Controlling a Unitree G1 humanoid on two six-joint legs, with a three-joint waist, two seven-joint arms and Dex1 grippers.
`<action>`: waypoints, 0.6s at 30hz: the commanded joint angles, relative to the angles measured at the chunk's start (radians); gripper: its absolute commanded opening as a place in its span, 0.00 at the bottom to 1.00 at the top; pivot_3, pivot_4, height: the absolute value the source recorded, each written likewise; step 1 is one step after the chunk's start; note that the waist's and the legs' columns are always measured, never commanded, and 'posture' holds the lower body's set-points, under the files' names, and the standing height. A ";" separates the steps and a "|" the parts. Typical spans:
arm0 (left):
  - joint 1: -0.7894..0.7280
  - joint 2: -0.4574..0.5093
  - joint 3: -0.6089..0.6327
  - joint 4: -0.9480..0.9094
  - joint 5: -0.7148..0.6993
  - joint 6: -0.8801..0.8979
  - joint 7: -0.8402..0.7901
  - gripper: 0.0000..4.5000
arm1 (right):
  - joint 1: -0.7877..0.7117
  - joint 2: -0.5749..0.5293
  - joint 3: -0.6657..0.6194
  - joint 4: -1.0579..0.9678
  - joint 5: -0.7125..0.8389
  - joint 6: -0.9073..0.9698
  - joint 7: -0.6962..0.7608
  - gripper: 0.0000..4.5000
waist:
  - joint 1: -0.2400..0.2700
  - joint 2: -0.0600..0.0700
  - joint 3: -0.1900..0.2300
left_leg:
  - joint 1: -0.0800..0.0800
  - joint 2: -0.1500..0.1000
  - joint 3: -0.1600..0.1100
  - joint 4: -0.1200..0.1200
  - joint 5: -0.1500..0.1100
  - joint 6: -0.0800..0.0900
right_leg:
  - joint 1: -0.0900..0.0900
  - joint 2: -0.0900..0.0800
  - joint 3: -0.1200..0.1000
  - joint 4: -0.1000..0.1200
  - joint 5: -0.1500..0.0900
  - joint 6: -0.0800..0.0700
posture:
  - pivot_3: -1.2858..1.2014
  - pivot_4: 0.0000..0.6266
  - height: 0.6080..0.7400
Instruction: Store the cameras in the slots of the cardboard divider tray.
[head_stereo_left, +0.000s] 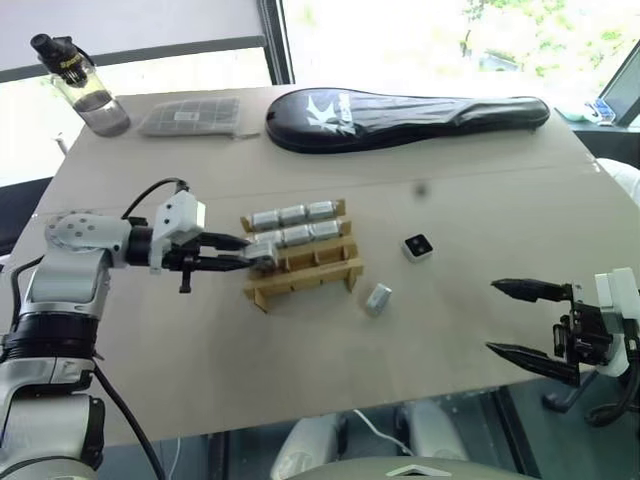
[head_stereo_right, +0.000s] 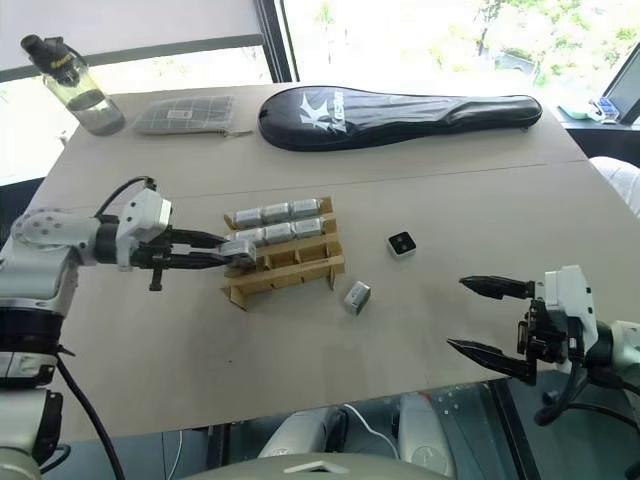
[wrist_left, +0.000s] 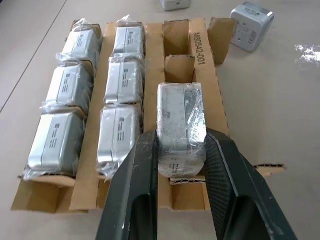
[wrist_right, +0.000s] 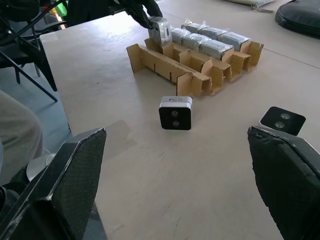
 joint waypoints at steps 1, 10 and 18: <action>-0.016 -0.002 -0.003 -0.029 0.010 -0.008 0.010 0.16 | 0.009 0.008 -0.041 -0.029 0.009 -0.020 -0.007 1.00 | 0.000 0.000 0.000 | 0.000 0.000 0.000 0.000 0.000 0.000 | 0.000 0.000 0.000 0.000 0.000 0.000 | 0.52 0.24 1.00; 0.044 0.003 -0.006 -0.106 0.003 0.070 0.034 0.16 | 0.048 0.016 -0.072 -0.051 0.010 -0.024 -0.022 1.00 | 0.000 0.000 0.000 | -0.001 0.000 -0.001 0.002 0.000 0.000 | 0.000 0.000 -0.001 0.000 0.000 0.000 | 0.52 0.24 1.00; 0.061 -0.002 -0.019 -0.105 0.047 0.017 0.056 0.16 | 0.041 0.012 -0.078 -0.055 0.023 -0.016 -0.034 1.00 | 0.000 0.000 0.000 | -0.002 0.000 -0.001 0.002 0.000 0.000 | 0.000 0.000 -0.001 0.000 0.000 0.000 | 0.52 0.24 1.00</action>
